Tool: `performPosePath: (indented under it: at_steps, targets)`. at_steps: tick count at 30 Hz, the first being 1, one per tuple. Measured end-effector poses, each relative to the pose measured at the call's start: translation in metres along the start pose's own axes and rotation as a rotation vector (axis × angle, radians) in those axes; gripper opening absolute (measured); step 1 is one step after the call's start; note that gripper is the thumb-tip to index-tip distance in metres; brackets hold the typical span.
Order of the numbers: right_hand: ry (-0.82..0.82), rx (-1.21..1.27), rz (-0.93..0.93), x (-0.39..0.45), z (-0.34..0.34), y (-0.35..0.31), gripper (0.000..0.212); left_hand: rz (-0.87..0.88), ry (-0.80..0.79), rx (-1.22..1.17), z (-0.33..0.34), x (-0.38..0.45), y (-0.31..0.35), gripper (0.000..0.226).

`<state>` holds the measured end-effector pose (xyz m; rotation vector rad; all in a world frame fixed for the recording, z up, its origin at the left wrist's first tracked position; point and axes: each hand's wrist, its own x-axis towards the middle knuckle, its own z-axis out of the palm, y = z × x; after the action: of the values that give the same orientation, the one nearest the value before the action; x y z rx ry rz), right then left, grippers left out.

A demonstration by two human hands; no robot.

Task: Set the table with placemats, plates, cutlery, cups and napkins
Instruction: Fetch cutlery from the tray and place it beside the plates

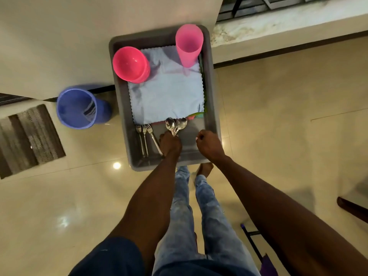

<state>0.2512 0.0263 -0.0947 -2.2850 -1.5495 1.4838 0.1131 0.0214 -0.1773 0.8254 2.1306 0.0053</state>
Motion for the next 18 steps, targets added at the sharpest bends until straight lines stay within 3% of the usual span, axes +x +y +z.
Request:
performPosePath:
  at_steps: [5,9,13,18]
  targets:
    - [0.011,0.017,0.014,-0.017,-0.011,0.003,0.018,0.081,-0.130,-0.048,-0.017,-0.007,-0.002,0.025]
    - [0.040,0.082,0.036,-0.041,-0.032,-0.003,0.019,0.100,-0.254,-0.248,-0.033,-0.025,-0.005,0.009]
    - [0.115,0.168,0.066,-0.069,-0.056,-0.009,0.021,0.107,-0.354,-0.490,-0.069,-0.090,0.029,0.023]
    - [0.252,0.335,0.108,-0.109,-0.084,-0.011,0.018,0.138,-0.458,-0.484,-0.096,-0.147,0.054,0.021]
